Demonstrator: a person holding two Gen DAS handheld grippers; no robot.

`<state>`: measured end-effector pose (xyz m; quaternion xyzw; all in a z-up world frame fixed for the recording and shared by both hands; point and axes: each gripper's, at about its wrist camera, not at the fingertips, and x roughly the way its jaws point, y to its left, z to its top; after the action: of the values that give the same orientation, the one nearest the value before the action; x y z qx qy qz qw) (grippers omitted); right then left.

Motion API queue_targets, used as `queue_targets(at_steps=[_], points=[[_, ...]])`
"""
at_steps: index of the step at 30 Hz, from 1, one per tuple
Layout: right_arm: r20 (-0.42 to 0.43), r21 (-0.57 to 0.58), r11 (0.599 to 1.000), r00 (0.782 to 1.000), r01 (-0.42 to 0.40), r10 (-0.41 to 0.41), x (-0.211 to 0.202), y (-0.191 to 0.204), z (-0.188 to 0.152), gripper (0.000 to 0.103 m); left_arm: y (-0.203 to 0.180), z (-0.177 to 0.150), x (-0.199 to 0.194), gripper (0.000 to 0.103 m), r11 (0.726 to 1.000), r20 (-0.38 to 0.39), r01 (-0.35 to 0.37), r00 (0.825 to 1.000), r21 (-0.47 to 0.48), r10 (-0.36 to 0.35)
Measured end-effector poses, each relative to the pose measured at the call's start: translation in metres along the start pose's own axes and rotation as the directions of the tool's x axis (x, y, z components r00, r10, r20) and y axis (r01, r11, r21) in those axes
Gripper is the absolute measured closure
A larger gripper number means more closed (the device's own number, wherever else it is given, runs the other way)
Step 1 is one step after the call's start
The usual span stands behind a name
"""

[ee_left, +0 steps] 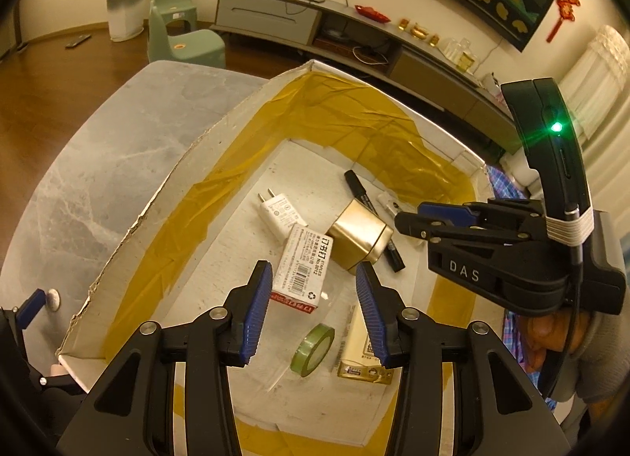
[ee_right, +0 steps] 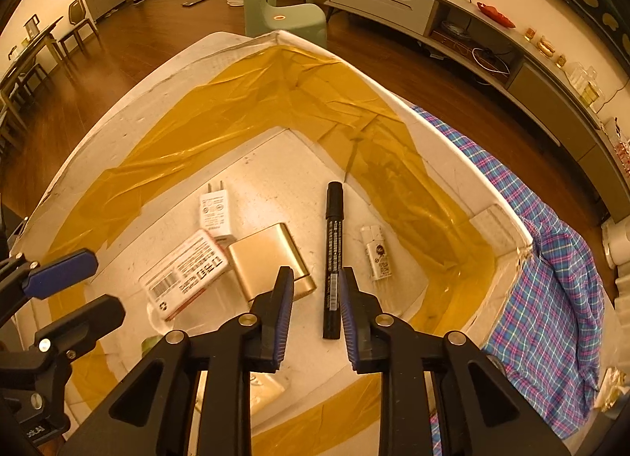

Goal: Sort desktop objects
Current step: 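Open the left tool to drop the staples box while right tool releases the marker, then move both tools back over the glasses and figurine on the sheet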

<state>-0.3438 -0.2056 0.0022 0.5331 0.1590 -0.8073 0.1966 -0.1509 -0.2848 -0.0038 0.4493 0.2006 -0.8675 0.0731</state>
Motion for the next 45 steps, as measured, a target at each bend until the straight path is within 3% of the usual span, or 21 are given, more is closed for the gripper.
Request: queue_targets(at_steps=[14, 19, 25, 34, 45], points=[[0.026, -0.02, 1.0, 1.0, 0.015, -0.015, -0.038, 0.022, -0.021, 0.073, 0.006, -0.006, -0.018, 0.056, 1.0, 0.032, 0.021, 0.999, 0.012, -0.021], [0.075, -0.056, 0.998, 0.997, 0.039, -0.035, -0.066, 0.033, -0.039, 0.065, 0.003, -0.011, -0.03, 0.056, 0.999, 0.074, 0.018, 0.997, 0.037, -0.021], [0.144, -0.106, 0.993, 0.989, 0.057, -0.041, -0.103, 0.052, -0.065, 0.063, -0.001, -0.015, -0.045, 0.056, 0.998, 0.115, 0.031, 0.993, 0.054, -0.037], [0.281, -0.137, 0.986, 0.958, 0.091, -0.049, -0.15, 0.073, -0.102, 0.056, -0.016, -0.035, -0.079, 0.056, 0.991, 0.218, 0.06, 0.972, 0.119, -0.084], [0.38, -0.103, 0.992, 0.924, 0.075, -0.03, -0.177, 0.072, -0.157, 0.056, -0.058, -0.055, -0.106, 0.056, 0.97, 0.27, 0.083, 0.952, 0.227, -0.145]])
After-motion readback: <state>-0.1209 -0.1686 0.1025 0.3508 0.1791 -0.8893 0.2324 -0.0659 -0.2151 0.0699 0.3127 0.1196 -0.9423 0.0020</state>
